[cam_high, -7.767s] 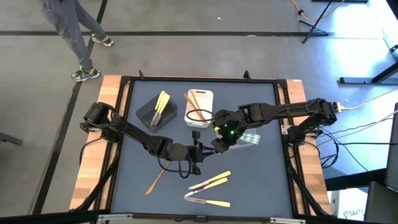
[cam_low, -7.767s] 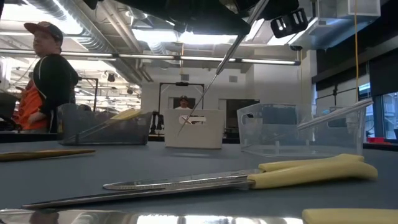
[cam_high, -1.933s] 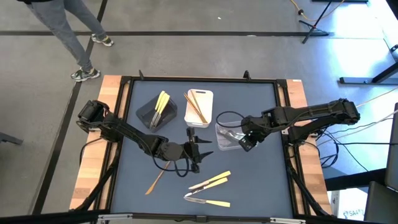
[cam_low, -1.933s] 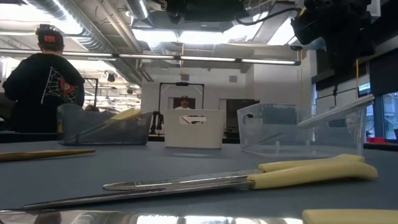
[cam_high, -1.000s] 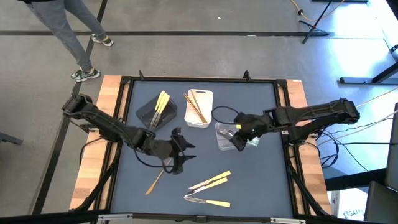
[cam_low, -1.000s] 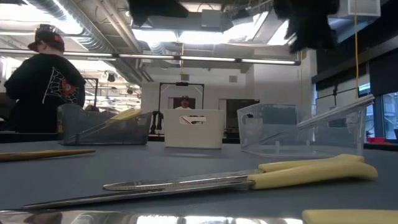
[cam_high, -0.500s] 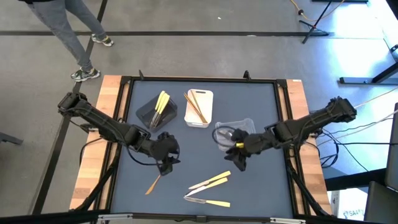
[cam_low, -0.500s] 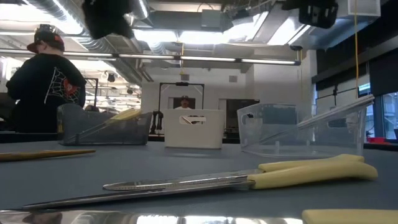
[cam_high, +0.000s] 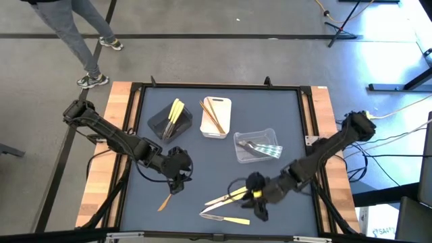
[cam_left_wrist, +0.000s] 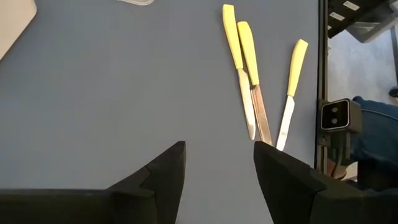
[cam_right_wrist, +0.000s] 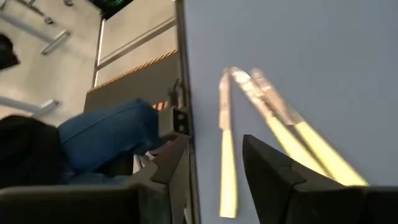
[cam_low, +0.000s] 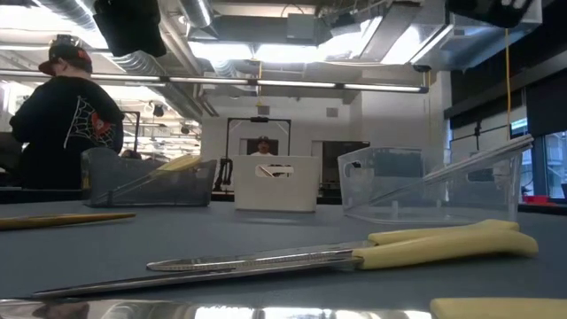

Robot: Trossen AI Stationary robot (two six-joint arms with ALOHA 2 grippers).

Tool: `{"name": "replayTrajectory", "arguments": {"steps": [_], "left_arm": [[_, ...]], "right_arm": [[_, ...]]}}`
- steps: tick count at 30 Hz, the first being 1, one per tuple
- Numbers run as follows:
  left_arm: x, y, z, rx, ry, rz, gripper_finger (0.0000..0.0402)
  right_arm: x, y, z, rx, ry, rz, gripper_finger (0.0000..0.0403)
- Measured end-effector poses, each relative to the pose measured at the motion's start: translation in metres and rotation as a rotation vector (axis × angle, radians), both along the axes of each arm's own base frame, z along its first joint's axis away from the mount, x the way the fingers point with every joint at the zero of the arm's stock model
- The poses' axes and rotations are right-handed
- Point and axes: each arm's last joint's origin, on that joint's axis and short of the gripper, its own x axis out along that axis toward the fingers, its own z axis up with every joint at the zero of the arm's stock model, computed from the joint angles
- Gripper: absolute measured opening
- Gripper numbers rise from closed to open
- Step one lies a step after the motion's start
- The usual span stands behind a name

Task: Sort silverware by color (type)
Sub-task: Put the yellow knife into the black bin

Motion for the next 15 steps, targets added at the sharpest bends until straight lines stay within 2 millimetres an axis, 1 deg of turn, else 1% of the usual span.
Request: {"name": "replayTrajectory", "arguments": {"steps": [4, 8, 11, 15], "left_arm": [[0.0, 0.0, 0.0, 0.0, 0.0, 0.0, 0.0184], [0.0, 0.0, 0.0, 0.0, -0.001, 0.0, 0.0184], [0.0, 0.0, 0.0, 0.0, -0.001, 0.0, 0.0184], [0.0, 0.0, 0.0, 0.009, -0.005, 0.009, 0.0184]], "right_arm": [[-0.003, 0.027, -0.017, -0.038, -0.027, 0.02, 0.0136], [-0.011, 0.051, -0.036, -0.128, -0.057, 0.023, 0.0136], [-0.017, 0.067, -0.05, -0.185, -0.09, 0.01, 0.0136], [-0.024, 0.085, -0.064, -0.252, -0.146, 0.043, 0.0136]]}}
